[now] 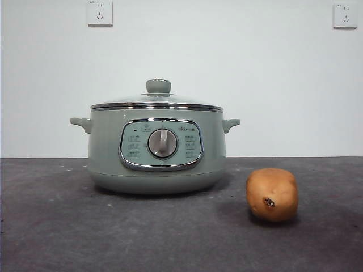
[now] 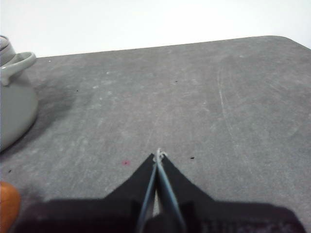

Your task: Pick up the potato,open the lid,put the potato in the pot,close the lid

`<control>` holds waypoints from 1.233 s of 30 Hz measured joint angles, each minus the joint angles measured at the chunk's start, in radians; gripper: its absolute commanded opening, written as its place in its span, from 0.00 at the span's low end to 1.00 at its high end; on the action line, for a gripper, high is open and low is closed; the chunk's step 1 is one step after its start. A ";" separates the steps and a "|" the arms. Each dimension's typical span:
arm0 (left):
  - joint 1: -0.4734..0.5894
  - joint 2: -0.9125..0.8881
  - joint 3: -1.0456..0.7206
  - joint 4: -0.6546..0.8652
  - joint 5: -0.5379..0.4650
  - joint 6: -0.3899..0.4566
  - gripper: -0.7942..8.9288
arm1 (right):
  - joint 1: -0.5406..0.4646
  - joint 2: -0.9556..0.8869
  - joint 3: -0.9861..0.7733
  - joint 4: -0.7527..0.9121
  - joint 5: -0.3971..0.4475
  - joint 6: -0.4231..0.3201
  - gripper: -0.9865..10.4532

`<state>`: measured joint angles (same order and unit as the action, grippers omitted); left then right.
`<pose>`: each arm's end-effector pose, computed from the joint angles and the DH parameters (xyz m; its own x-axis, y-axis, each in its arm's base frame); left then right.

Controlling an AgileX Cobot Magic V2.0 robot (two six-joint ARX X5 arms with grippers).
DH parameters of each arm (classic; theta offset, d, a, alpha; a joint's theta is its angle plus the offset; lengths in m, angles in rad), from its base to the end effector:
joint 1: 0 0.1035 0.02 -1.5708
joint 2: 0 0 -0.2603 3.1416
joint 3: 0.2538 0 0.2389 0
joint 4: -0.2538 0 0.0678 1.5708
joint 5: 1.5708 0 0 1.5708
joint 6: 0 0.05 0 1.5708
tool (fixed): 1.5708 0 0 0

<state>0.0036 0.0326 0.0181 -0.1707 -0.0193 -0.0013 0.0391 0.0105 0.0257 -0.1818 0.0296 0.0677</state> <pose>0.1077 0.0014 0.1469 0.9826 0.0228 -0.1841 -0.0228 0.9997 0.0023 0.1061 0.0027 0.1502 0.9861 0.0090 -0.1658 0.0013 0.9981 0.0618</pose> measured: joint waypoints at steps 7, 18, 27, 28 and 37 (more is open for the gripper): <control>0.000 0.000 0.000 0.017 0.000 -0.013 0.08 | 0.000 0.000 0.000 0.009 -0.013 0.096 0.08; 0.000 0.002 0.056 0.028 0.003 -0.034 0.08 | 0.000 0.077 0.130 0.002 -0.027 0.230 0.08; 0.000 0.100 0.176 0.021 0.028 -0.061 0.08 | 0.000 0.334 0.355 -0.040 -0.179 0.239 0.08; 0.000 0.120 0.198 0.014 0.040 -0.063 0.08 | 0.000 0.370 0.387 -0.060 -0.210 0.239 0.08; 0.000 0.315 0.406 -0.123 0.181 -0.073 0.08 | 0.000 0.636 0.637 -0.309 -0.402 0.293 0.09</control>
<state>0.0036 0.3481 0.4236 -0.2939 0.1619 -0.0742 0.0391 0.6468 0.6628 -0.4911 -0.3725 0.3607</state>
